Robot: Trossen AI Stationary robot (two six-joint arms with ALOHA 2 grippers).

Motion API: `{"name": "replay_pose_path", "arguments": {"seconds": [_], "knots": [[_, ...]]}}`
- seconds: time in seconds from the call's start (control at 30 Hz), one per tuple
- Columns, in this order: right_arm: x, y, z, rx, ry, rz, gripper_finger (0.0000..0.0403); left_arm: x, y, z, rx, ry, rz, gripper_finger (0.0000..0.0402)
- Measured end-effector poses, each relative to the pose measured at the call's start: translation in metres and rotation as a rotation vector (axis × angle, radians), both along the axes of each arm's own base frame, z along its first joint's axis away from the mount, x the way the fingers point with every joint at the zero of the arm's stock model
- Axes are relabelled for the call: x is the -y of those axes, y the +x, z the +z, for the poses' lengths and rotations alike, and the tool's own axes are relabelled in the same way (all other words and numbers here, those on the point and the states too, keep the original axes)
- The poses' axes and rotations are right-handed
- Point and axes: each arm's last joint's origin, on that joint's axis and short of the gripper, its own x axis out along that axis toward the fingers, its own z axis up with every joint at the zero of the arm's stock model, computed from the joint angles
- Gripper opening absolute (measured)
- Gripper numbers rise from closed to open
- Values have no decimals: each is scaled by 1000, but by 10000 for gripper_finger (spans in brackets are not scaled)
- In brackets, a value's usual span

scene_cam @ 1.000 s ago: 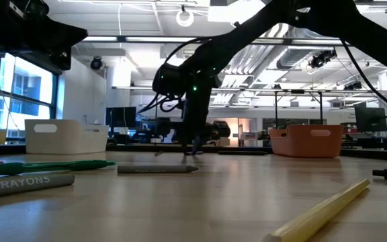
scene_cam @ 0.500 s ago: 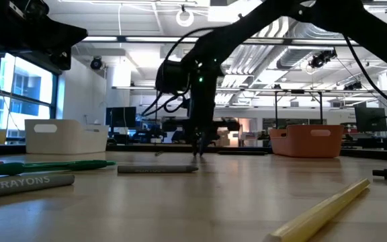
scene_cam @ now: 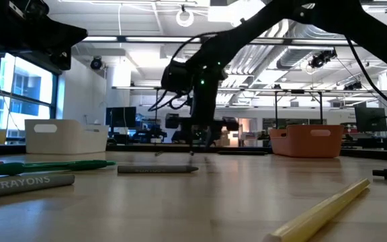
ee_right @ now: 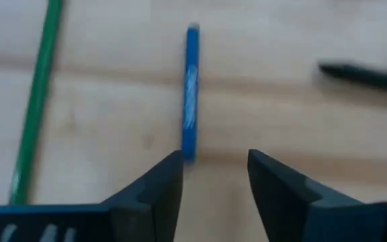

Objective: Sort crayons/erasers/pens/pencils in bins
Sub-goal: Put the blue crayon into the orange bin

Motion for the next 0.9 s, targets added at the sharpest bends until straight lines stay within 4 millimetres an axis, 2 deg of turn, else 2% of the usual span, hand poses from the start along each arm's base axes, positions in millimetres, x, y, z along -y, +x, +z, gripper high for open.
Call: {"name": "replay_pose_path", "arguments": {"seconds": [0.13, 0.2, 0.43, 0.67, 0.9], "knots": [[12, 4, -3, 78, -48, 22, 173, 0, 0, 0, 0, 0, -1, 3], [12, 3, -4, 64, -60, 15, 170, 0, 0, 0, 0, 0, 0, 3], [13, 1, -4, 36, -72, 21, 131, 0, 0, 0, 0, 0, -1, 3], [-1, 8, -14, 50, -57, 12, 117, 0, 0, 0, 0, 0, 0, 3], [-16, 14, -31, 24, -148, -30, 112, 0, 0, 0, 0, 0, -1, 3]]}}
